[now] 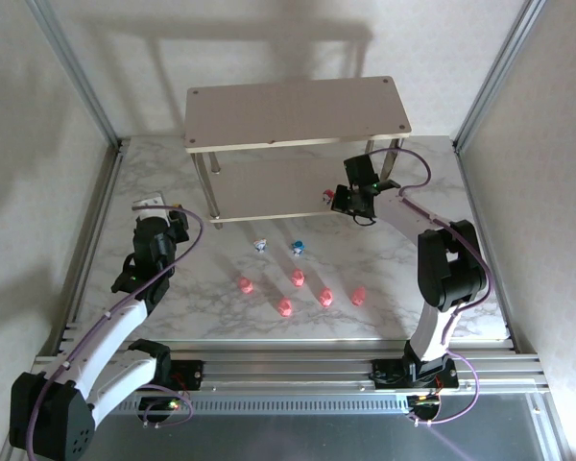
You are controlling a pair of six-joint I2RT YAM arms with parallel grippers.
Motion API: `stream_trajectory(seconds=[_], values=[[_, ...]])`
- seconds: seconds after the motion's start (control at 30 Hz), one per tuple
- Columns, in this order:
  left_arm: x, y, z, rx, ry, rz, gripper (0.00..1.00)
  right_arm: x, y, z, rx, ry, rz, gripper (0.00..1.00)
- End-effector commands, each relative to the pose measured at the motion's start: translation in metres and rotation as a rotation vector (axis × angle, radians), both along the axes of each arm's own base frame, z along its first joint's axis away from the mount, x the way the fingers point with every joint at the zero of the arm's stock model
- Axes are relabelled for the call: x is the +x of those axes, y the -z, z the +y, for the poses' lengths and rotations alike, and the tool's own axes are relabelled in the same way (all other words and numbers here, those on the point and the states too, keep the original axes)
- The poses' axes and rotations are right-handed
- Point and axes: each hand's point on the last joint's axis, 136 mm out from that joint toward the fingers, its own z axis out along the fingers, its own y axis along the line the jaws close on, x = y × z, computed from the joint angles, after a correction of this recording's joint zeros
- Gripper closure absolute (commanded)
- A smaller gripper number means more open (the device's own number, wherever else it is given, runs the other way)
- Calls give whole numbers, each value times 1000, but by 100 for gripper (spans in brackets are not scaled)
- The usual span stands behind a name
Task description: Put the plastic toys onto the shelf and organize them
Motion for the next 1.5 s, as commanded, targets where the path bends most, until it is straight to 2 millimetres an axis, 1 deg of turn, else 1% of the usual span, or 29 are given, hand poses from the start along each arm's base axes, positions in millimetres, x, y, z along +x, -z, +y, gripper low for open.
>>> stream_trajectory(seconds=[0.0, 0.1, 0.3, 0.53, 0.87, 1.47], values=[[-3, -7, 6, 1, -20, -24, 47, -5, -6, 9, 96, -4, 10, 100], [-5, -7, 6, -1, -21, -27, 47, -4, -5, 14, 132, 4, 12, 100], [-6, -8, 6, -2, -21, -30, 47, -1, -2, 14, 149, 27, 10, 100], [-7, -9, 6, -3, -21, -34, 47, 1, 2, 13, 140, 40, 13, 100], [-6, -8, 7, -1, -23, -32, 47, 9, 7, 12, 121, 45, 16, 100], [-5, -7, 7, 6, -27, -30, 47, 21, 13, 3, 92, 71, 7, 100]])
